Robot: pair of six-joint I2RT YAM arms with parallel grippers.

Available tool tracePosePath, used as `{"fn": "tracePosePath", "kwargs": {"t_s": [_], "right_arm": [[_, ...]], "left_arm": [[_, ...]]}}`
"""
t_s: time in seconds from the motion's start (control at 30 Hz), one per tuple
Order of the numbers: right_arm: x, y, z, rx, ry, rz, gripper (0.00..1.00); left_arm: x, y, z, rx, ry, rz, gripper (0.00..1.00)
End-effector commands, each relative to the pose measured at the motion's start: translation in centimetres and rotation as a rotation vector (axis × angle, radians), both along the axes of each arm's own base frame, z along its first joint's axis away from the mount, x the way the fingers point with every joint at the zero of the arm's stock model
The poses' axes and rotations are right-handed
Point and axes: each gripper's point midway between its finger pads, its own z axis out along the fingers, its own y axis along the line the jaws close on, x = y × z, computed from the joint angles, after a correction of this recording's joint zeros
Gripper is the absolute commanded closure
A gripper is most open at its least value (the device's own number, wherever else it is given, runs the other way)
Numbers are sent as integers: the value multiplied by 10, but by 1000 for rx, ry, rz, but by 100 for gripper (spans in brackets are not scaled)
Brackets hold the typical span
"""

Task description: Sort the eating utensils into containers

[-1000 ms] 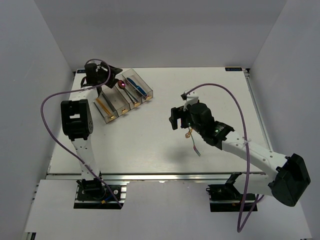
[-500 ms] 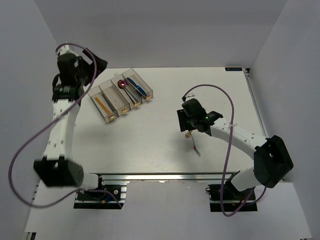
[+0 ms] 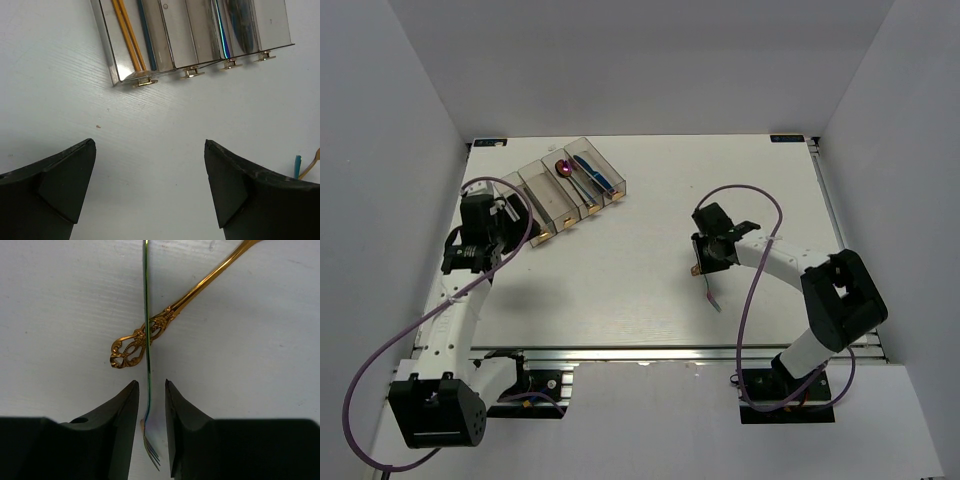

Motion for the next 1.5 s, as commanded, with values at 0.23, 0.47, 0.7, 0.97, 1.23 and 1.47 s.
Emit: {"fn": "tracePosePath", "kwargs": {"t_s": [0.23, 0.47, 0.7, 0.97, 1.23, 1.47], "right_arm": [[-23, 2, -28, 24, 105, 42, 71], [-29, 0, -36, 16, 133, 40, 97], [-17, 3, 19, 68, 11, 5, 100], [-46, 104, 130, 687, -129, 392, 100], [-73, 132, 209, 1005, -238, 591, 100], [-98, 142, 234, 1143, -182, 733, 100]], "left_arm": [[-1, 5, -10, 54, -16, -13, 2], [0, 0, -9, 34, -28, -38, 2], [4, -77, 23, -301, -161, -319, 2], [-27, -198, 114, -668, -482, -704, 2], [-59, -243, 129, -726, -506, -921, 2], [-77, -259, 130, -756, -522, -1026, 2]]}}
